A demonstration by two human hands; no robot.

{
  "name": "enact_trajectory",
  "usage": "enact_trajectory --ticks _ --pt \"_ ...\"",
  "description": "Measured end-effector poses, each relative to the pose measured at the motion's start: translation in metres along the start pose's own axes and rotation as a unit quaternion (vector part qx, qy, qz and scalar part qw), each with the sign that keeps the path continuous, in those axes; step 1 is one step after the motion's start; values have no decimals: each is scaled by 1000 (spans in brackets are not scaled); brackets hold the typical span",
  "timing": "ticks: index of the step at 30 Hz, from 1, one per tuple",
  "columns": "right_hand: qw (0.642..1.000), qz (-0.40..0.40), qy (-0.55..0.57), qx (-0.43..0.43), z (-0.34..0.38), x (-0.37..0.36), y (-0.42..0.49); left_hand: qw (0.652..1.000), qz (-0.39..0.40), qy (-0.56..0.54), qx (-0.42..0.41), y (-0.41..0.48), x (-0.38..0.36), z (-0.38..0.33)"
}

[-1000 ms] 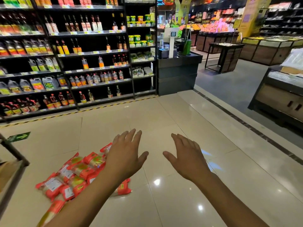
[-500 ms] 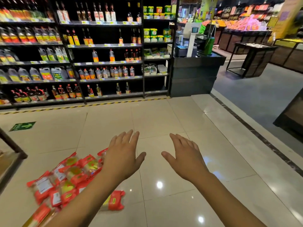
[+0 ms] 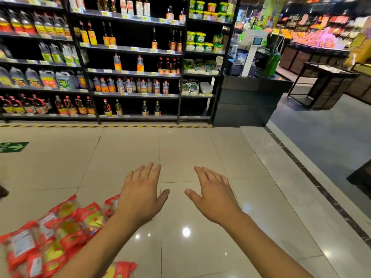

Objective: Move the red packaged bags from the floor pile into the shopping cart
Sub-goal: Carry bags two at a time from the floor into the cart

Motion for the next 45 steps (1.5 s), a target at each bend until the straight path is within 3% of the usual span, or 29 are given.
enact_trajectory --ticks 17,26,37,45 --pt "964 126 17 232 50 -102 329 967 33 71 241 168 -45 144" --pt "939 228 15 256 115 -227 417 938 63 50 338 178 -112 251" --pt "928 322 -53 180 122 -440 505 926 179 10 333 244 -310 402" --pt "902 420 -8 99 79 -682 534 894 244 -61 370 271 -552 477"
Point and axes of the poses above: each hand's wrist, its own y-axis towards the middle knuckle, its own x-axis out of the back of the hand, z = x × y, the point moved 9 cm from there along y, towards the middle knuckle, and after that the axes turned 1 degree about -y, right-handed, at the moved point
